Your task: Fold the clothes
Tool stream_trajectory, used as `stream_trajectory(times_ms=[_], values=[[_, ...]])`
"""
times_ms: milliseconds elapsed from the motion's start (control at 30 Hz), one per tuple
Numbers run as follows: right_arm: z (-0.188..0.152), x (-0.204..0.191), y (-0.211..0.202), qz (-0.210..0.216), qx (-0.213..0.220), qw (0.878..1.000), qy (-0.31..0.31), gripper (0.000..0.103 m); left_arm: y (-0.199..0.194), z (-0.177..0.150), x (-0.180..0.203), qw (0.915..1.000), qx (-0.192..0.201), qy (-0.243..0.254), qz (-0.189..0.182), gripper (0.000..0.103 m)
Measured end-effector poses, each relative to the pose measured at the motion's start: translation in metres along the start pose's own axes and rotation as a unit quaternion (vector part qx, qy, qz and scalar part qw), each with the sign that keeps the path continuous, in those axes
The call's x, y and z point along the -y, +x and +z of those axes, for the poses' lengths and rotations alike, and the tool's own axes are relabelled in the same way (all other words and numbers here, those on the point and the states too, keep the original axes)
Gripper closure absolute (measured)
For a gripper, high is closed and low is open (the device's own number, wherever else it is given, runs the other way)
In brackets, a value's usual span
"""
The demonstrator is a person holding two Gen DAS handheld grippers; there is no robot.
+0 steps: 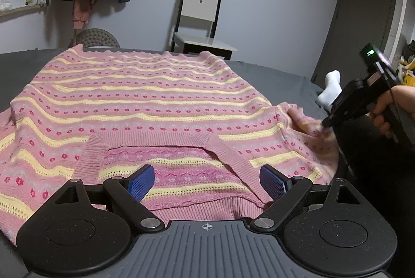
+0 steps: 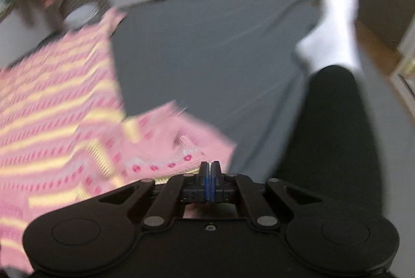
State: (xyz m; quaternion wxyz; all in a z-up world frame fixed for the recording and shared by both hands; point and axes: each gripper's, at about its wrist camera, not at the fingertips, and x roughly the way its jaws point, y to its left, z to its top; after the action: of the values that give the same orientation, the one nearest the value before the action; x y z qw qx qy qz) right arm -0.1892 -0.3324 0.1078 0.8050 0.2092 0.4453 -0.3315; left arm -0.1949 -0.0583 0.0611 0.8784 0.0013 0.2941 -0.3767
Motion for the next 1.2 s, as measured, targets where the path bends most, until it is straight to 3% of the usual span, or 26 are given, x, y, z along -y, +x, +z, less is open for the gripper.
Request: stream_trajectory(times_ms=[100,167,233,300,367,467,533,567,600,700,800,867,900,967,1033,1100,1200], values=[[0.005,0.01,-0.005,-0.008,-0.007,1.0,0.022,0.1,-0.001,0.001,0.001,1.0,0.004,-0.001,-0.005,0.014],[0.006,0.009,-0.006,-0.038,-0.013,0.999,0.024,0.097,-0.001,0.001,0.002,1.0,0.005,0.002,-0.005,0.014],[0.005,0.007,-0.005,-0.052,-0.021,0.998,0.025,0.089,-0.002,0.0,0.002,1.0,0.004,0.003,-0.002,0.014],[0.003,0.007,-0.004,-0.033,-0.022,0.999,0.036,0.067,-0.004,0.0,0.002,1.0,0.003,0.003,0.0,0.014],[0.001,0.001,0.001,-0.027,-0.028,0.999,0.033,0.06,-0.005,0.001,0.001,1.0,0.004,0.001,0.001,0.014],[-0.002,-0.009,0.014,-0.035,-0.037,0.999,0.019,0.06,-0.005,0.001,0.001,1.0,0.005,0.001,0.0,0.014],[-0.004,-0.013,0.023,-0.046,-0.035,0.998,0.002,0.061,-0.004,0.001,0.003,1.0,0.005,0.003,-0.004,0.014],[-0.005,-0.016,0.027,-0.046,-0.036,0.998,-0.011,0.069,-0.004,0.001,0.004,0.9999,0.007,0.006,-0.008,0.014],[-0.006,-0.017,0.03,-0.041,-0.047,0.998,-0.017,0.099,-0.004,0.0,0.005,0.9998,0.008,0.009,-0.013,0.014],[-0.002,-0.02,0.034,-0.054,-0.076,0.995,-0.045,0.102,-0.005,0.0,0.009,0.9995,0.011,0.021,-0.021,0.014],[0.008,-0.022,0.024,-0.113,-0.07,0.984,-0.122,0.102,-0.005,0.0,0.013,0.9991,0.01,0.036,-0.022,0.014],[0.016,-0.018,0.017,-0.076,-0.086,0.984,-0.138,0.093,-0.004,0.0,0.016,0.9986,0.009,0.045,-0.024,0.014],[0.019,-0.017,0.013,-0.054,-0.088,0.983,-0.153,0.072,-0.004,0.001,0.018,0.9983,0.009,0.05,-0.026,0.014],[0.02,-0.024,0.005,-0.031,-0.071,0.976,-0.203,0.054,-0.004,0.003,0.022,0.9976,0.011,0.061,-0.031,0.014],[0.02,-0.031,0.009,-0.026,-0.076,0.964,-0.253,0.056,-0.005,0.003,0.026,0.9967,0.012,0.072,-0.035,0.014],[0.023,-0.034,0.019,-0.009,-0.093,0.956,-0.277,0.066,-0.005,0.001,0.029,0.9962,0.008,0.078,-0.038,0.014],[0.029,-0.036,0.031,0.027,-0.099,0.948,-0.303,0.066,-0.006,-0.004,0.032,0.9951,-0.002,0.09,-0.04,0.014]])
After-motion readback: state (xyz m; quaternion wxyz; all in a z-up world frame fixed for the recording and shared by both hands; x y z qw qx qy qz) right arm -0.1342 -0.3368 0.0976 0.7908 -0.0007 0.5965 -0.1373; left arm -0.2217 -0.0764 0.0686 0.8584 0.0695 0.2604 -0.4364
